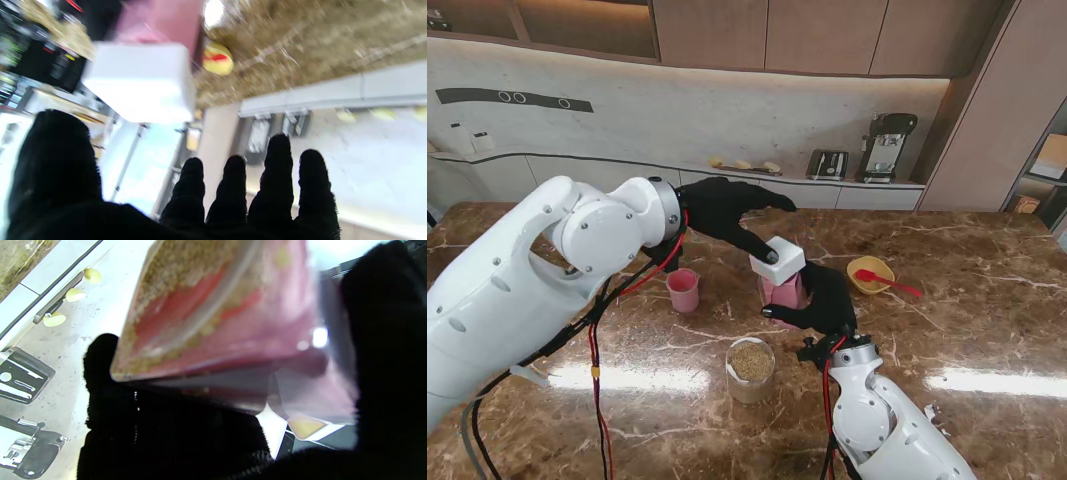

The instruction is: Measure grain into the airtight container

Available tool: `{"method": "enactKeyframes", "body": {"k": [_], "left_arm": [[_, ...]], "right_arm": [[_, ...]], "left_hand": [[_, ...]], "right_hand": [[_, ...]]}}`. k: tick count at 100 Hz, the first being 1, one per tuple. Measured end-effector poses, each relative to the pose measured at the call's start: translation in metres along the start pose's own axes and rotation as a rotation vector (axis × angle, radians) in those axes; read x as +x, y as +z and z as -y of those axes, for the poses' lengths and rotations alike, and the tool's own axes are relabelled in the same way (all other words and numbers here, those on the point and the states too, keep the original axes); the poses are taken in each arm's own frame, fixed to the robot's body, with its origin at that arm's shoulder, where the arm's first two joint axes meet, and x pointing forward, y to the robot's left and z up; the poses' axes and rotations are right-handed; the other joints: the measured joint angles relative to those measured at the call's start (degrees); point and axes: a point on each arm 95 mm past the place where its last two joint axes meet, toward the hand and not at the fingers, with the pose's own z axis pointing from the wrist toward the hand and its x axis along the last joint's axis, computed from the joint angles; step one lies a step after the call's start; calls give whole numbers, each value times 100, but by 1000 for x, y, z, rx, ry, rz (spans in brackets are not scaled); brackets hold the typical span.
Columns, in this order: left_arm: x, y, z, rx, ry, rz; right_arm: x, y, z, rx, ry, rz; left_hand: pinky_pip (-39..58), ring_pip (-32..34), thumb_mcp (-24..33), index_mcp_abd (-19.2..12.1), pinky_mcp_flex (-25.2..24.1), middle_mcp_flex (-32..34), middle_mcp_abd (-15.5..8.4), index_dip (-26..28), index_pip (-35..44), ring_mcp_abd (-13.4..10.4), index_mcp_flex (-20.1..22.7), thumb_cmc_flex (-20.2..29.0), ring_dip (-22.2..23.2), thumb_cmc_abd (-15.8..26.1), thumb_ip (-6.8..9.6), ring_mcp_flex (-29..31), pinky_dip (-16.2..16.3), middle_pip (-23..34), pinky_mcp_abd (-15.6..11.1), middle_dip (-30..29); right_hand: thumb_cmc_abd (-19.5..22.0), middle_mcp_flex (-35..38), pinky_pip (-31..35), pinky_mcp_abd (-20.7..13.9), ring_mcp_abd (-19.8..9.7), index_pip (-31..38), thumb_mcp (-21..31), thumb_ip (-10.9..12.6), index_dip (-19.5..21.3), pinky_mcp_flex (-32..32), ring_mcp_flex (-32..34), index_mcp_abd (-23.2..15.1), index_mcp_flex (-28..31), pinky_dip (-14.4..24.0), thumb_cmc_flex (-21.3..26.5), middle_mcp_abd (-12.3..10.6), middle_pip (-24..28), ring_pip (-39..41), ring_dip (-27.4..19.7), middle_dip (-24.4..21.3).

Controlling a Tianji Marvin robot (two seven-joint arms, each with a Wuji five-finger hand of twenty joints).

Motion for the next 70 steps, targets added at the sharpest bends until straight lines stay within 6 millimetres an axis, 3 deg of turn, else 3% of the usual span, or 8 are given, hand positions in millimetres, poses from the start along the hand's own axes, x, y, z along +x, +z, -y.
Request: {"method": "enactKeyframes", "body": {"k": [9,21,31,49,67,70], "left_arm": [[4,1,-2,101,-28,111],[19,4,-9,105,-27,139],[31,7,-14,87,49,122],[44,10,-16,53,13,163],[48,12,-15,51,24,153],[48,12,-15,48,25,150]], "right_arm": [[0,0,0,0,0,0],[0,0,0,0,0,0],[0,0,0,0,0,0],[0,0,0,0,0,-1],[0,0,-1,-1,0,-1],[0,0,-1,-1,0,-1]], "left_hand": [[977,599,51,463,330,702,349,373,535,411,163,-287,634,260,0,603,1,913,317,918],[1684,1097,52,542,726,1126,412,461,866,510,225,-287,970,260,0,1266,1,1403,570,1436],[2062,1340,51,329,1120,1519,410,461,991,512,228,-287,1080,260,0,1721,5,1592,727,1603],[2670,1758,52,-30,1745,2200,413,801,1460,519,535,-167,1143,67,37,2481,69,1771,908,1623],[2794,1825,56,-206,1743,2505,338,1011,1676,513,579,421,1145,-139,44,2516,60,1905,921,1552],[2794,1825,56,-206,1666,2504,293,1011,1674,491,579,564,1145,-184,111,2489,45,1902,921,1501]], "right_hand": [[0,0,0,0,0,0,0,0,0,-17,0,0,0,0,0,0,0,-1,0,0],[0,0,0,0,0,0,0,0,0,-20,0,0,0,0,0,0,0,-1,0,0],[0,0,0,0,0,0,0,0,0,-21,0,0,0,0,0,0,0,-1,0,0],[0,0,0,0,0,0,0,0,0,-23,0,0,0,0,0,0,0,-1,0,0],[0,0,0,0,0,0,0,0,0,-24,0,0,0,0,0,0,0,-1,0,0],[0,0,0,0,0,0,0,0,0,-24,0,0,0,0,0,0,0,-1,0,0]]}}
